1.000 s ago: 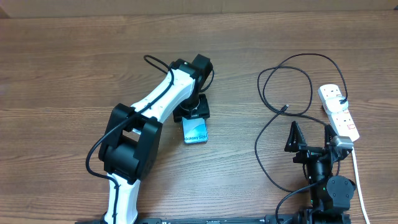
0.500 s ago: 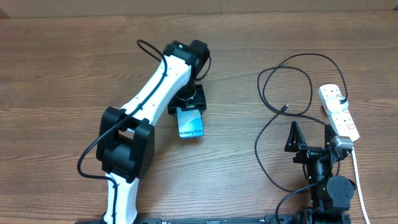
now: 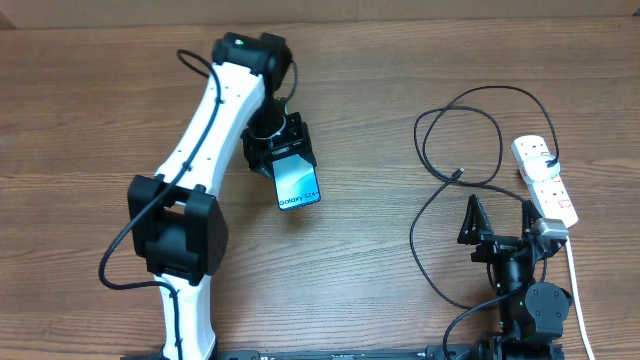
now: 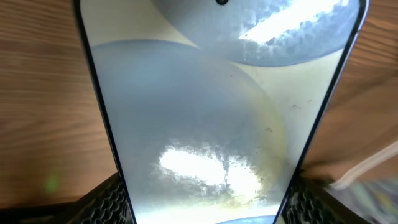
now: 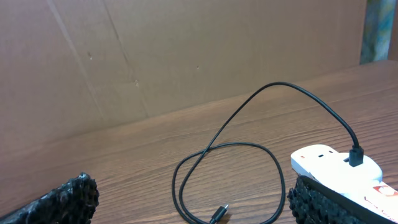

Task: Plug charger to phone and switch on socket
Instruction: 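Lift the phone with the left gripper and tilt it upright, then move the right gripper toward the phone held by the left gripper, then grasp the phone's edge with the right gripper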

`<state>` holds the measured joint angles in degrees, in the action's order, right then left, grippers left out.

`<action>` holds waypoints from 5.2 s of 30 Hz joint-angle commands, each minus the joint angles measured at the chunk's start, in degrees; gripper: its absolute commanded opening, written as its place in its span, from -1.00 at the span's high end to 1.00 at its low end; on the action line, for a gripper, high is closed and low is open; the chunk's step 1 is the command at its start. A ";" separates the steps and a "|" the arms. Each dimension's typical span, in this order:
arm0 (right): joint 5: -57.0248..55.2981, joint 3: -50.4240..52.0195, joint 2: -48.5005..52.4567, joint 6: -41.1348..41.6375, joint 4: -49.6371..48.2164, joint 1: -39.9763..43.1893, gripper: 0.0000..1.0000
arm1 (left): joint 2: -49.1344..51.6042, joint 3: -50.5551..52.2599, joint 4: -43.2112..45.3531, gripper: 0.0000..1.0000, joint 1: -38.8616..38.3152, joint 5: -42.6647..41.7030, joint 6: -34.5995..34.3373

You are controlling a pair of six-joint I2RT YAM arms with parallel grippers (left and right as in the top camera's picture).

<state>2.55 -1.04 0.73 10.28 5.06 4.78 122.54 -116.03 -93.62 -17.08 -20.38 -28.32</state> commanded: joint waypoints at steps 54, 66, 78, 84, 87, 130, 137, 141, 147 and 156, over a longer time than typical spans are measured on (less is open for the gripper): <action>37.79 -1.29 1.64 35.08 1.86 -0.26 -0.98 | -0.07 -1.68 3.10 -0.09 8.52 -14.97 4.76; 24.13 -33.03 25.62 22.18 38.12 -0.28 -0.98 | -0.07 -1.68 3.61 -0.09 8.39 -20.06 3.52; 28.13 -43.87 41.88 22.64 54.03 -0.48 -0.99 | -0.07 -1.68 -0.61 -0.07 8.44 -29.46 6.54; 31.69 -42.93 46.18 22.93 45.62 -3.41 -0.99 | -0.07 -1.68 3.37 -0.09 8.44 -28.96 5.97; 31.65 -41.66 49.22 22.80 38.10 -5.70 -0.99 | -0.07 -1.68 7.34 -0.11 8.44 -27.36 2.43; 7.30 -41.68 88.98 27.89 -37.70 -36.22 -0.65 | -0.07 -1.68 23.23 -0.13 3.23 -26.73 -16.70; 5.27 -41.72 88.98 30.53 -39.43 -36.22 -0.33 | -0.07 -1.68 23.32 -0.14 1.66 -25.44 -16.74; 5.18 -41.72 88.98 30.47 -38.84 -36.26 -0.14 | -0.07 -1.68 23.41 -0.14 1.40 -25.27 -16.76; 5.20 -41.72 88.98 30.49 -38.66 -36.28 0.16 | -0.07 -1.68 23.41 -0.14 1.29 -24.52 -16.98; 5.22 -41.72 88.98 33.31 -37.97 -36.33 0.35 | -0.07 -1.68 23.43 -0.13 1.18 -22.97 -17.22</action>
<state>6.59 -42.46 89.80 41.98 -31.97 -31.11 122.54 -116.31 -70.46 -15.03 -44.07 -44.93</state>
